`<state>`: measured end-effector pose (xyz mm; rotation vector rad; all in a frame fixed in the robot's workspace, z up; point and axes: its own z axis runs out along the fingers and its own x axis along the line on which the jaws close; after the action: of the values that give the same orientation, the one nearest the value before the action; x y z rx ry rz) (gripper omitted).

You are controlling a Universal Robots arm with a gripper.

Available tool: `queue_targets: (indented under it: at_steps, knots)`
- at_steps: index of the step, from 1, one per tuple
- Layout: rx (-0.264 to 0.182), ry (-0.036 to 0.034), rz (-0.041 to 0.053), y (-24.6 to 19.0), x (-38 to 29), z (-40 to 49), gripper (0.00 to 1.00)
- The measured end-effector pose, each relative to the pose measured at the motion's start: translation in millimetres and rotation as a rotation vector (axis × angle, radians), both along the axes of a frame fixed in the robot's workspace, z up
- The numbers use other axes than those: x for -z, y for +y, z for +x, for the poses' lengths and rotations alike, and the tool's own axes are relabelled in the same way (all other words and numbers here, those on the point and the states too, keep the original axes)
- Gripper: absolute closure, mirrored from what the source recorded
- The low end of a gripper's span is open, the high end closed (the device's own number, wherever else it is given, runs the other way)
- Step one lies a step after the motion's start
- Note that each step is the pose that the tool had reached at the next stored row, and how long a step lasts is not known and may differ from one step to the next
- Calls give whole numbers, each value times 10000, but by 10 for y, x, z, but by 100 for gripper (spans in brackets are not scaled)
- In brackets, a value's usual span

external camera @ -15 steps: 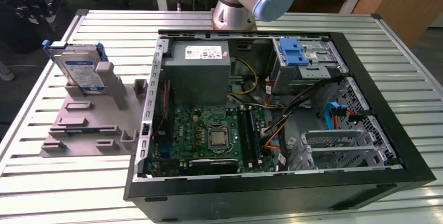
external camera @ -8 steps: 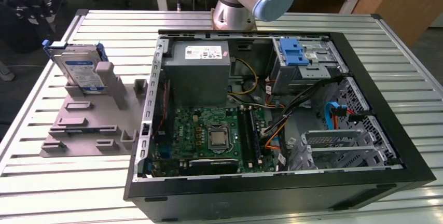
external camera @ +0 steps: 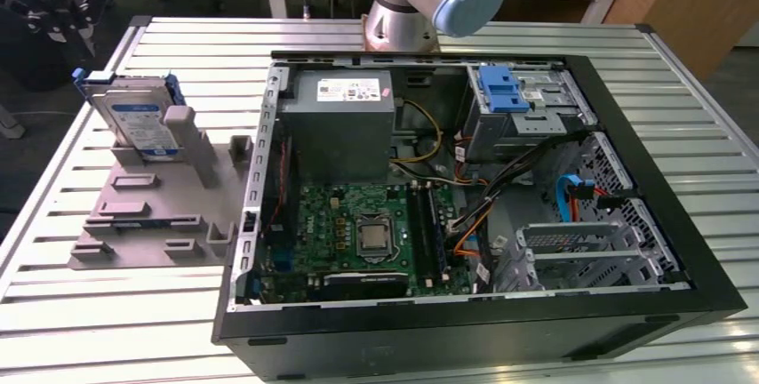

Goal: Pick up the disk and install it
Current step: 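Pick up the disk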

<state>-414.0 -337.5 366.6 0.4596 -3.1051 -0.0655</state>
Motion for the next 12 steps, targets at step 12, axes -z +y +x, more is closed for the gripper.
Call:
queue_targets:
  at_steps: [12]
  knots:
    - [-1851,-1,-2,0,10,0,89]
